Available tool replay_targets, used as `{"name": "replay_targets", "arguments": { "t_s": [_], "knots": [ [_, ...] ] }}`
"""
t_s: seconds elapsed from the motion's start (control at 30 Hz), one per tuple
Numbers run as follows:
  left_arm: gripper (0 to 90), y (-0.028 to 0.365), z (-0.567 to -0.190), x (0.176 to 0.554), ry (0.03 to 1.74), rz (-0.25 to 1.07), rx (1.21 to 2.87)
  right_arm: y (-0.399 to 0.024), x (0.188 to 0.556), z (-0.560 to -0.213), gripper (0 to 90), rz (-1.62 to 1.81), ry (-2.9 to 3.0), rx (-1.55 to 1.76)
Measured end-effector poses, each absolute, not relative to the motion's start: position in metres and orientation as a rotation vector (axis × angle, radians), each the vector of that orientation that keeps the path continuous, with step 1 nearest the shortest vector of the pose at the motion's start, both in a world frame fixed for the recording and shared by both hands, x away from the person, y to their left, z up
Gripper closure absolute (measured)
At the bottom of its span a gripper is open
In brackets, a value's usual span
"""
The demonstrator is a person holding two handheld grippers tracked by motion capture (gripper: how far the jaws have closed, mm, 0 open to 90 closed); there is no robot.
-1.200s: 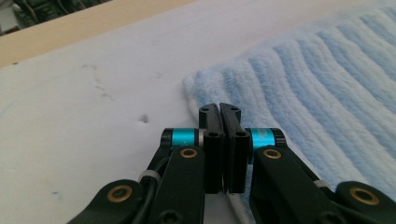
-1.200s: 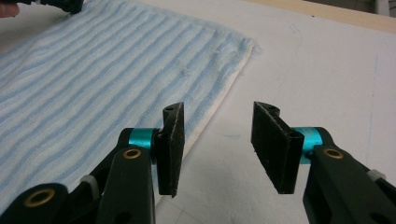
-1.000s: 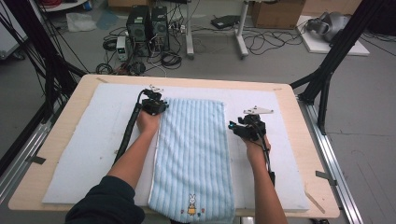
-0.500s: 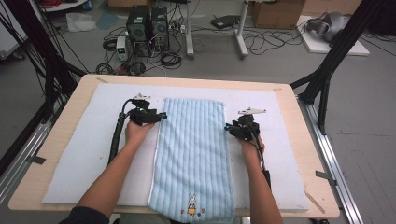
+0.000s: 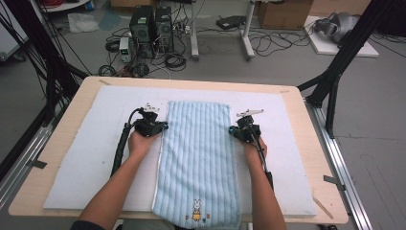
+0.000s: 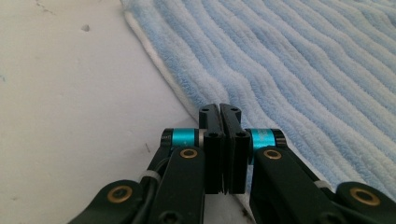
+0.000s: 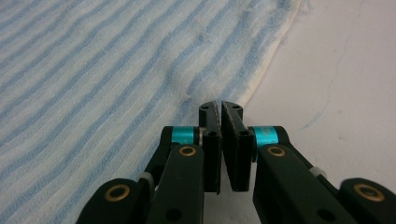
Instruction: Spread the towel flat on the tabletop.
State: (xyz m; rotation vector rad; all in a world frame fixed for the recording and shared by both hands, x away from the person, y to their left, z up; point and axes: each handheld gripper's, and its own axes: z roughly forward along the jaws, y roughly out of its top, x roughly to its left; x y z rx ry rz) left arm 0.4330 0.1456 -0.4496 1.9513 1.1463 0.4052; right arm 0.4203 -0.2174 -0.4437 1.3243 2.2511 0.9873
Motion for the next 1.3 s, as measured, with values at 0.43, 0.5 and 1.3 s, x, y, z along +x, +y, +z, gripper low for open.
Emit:
{"name": "replay_targets", "arguments": {
  "t_s": [0.43, 0.5, 1.3],
  "knots": [
    [87.8, 0.149, -0.450, 0.470, 1.256, 0.425, 1.852, -0.210, 0.450, -0.445, 87.3, 0.989, 2.120, 1.369],
    [87.6, 0.150, -0.452, 0.473, 1.260, 0.426, 1.846, -0.206, 0.455, -0.445, 87.3, 0.955, 2.102, 1.368],
    [42.6, 0.174, -0.433, 0.379, 1.019, 0.327, 1.751, -0.208, 0.369, -0.408, 57.3, 1.096, 2.146, 1.221]
  ]
}}
